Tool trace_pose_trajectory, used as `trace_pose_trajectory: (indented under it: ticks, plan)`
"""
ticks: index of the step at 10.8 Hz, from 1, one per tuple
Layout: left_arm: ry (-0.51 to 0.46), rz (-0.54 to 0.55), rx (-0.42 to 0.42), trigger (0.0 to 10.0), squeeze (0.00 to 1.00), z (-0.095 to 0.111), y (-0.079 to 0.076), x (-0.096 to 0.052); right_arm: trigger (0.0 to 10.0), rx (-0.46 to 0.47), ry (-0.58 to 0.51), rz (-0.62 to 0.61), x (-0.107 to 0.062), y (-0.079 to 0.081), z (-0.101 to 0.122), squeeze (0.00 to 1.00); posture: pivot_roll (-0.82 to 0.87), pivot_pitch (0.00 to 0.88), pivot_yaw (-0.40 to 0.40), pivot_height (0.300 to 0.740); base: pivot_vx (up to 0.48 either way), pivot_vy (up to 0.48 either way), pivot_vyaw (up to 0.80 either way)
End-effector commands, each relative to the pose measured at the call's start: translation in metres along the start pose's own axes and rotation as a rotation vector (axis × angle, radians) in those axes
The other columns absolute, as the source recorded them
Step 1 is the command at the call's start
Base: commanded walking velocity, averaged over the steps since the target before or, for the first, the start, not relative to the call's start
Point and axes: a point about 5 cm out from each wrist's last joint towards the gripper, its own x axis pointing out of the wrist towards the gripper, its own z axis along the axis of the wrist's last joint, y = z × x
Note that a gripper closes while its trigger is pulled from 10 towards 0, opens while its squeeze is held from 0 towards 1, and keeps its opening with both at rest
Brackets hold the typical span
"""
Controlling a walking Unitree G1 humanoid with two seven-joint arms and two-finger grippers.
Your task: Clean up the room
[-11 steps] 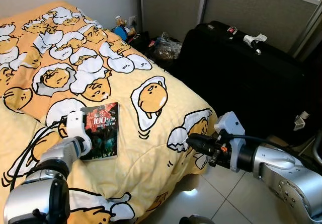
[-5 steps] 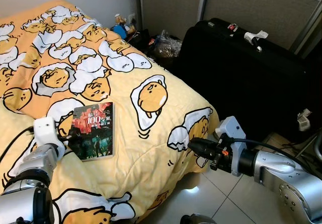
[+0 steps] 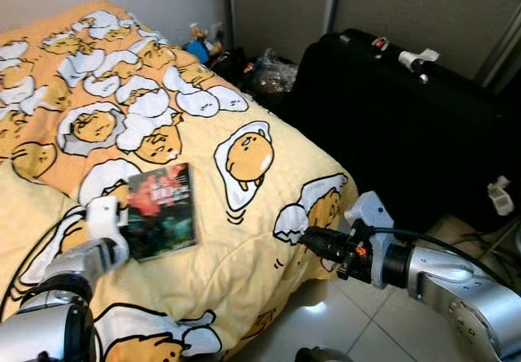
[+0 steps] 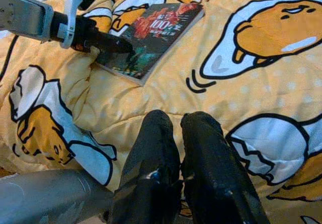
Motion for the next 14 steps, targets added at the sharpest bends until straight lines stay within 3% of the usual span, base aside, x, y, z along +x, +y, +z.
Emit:
trace_pose_trajectory:
  ticks: [1,3,6,9,11,14]
  plan:
    - [0.030,-0.074,-0.011,10.0,0.00,0.000,-0.012,0.004,10.0,-0.003,-0.019,0.015,0.002,0.003,0.002,0.00,-0.16,0.022,0.071,0.740,0.000,0.000,0.00]
    - [0.041,-0.147,-0.034,10.0,0.00,0.001,-0.029,0.011,10.0,0.001,-0.015,0.044,0.006,0.003,0.002,0.00,-0.14,0.012,0.075,0.740,0.000,0.000,0.00]
    - [-0.053,-0.181,-0.263,10.0,0.00,0.008,-0.042,0.016,10.0,-0.007,-0.013,0.053,0.012,-0.001,0.002,0.00,-0.12,0.009,0.080,0.740,0.000,0.000,0.00]
    - [-0.090,-0.185,-0.486,10.0,0.00,-0.006,-0.049,0.020,10.0,0.009,-0.011,0.060,0.011,-0.001,-0.004,0.00,-0.11,0.006,0.086,0.740,0.000,0.000,0.00]
    - [0.007,-0.063,-0.327,10.0,0.00,-0.036,-0.046,0.021,10.0,0.018,-0.006,0.077,0.012,0.000,-0.006,0.00,-0.11,0.012,0.087,0.740,0.000,0.000,0.00]
    - [0.048,0.023,-0.257,10.0,0.00,-0.043,-0.049,0.025,10.0,0.015,0.012,0.094,0.011,0.001,-0.009,0.00,-0.13,0.026,0.083,0.740,0.000,0.000,0.00]
